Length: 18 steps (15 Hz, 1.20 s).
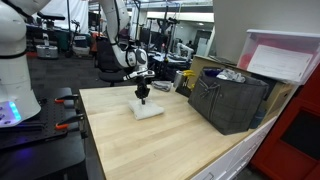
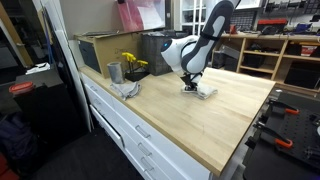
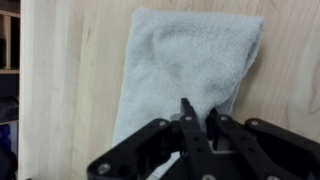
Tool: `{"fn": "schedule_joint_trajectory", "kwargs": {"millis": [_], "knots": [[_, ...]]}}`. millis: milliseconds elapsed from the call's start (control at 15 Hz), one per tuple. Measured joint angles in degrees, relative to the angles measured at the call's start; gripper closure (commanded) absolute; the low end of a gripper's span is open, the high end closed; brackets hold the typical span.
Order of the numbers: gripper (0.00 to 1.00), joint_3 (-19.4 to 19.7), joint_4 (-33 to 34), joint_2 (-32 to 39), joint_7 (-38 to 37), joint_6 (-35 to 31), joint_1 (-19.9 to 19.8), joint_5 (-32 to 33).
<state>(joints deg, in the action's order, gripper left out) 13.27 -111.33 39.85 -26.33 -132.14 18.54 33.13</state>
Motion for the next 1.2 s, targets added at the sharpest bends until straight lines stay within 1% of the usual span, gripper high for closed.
{"fn": "schedule_joint_trajectory", "kwargs": {"millis": [67,267,400,533,733,933,1133,1200], "knots": [[0.97,0.0,0.04,-0.43,0.0,0.4,-0.01,0.0],[0.97,-0.3,0.07,-2.76,0.15,1.46,-0.46,-0.12],[0.97,-1.35,0.05,-5.04,1.73,2.06,-1.9,-1.2],[0.97,-2.94,0.02,-7.51,5.18,2.2,-4.44,-3.71],[0.97,-5.08,0.03,-10.09,12.06,2.25,-9.75,-9.65],[0.97,-5.94,0.03,-10.82,19.15,2.26,-15.34,-14.56],[0.97,-6.68,0.03,-10.82,23.32,2.27,-18.75,-17.4],[0.63,-7.05,0.03,-10.82,24.2,2.27,-19.27,-18.36]]}}
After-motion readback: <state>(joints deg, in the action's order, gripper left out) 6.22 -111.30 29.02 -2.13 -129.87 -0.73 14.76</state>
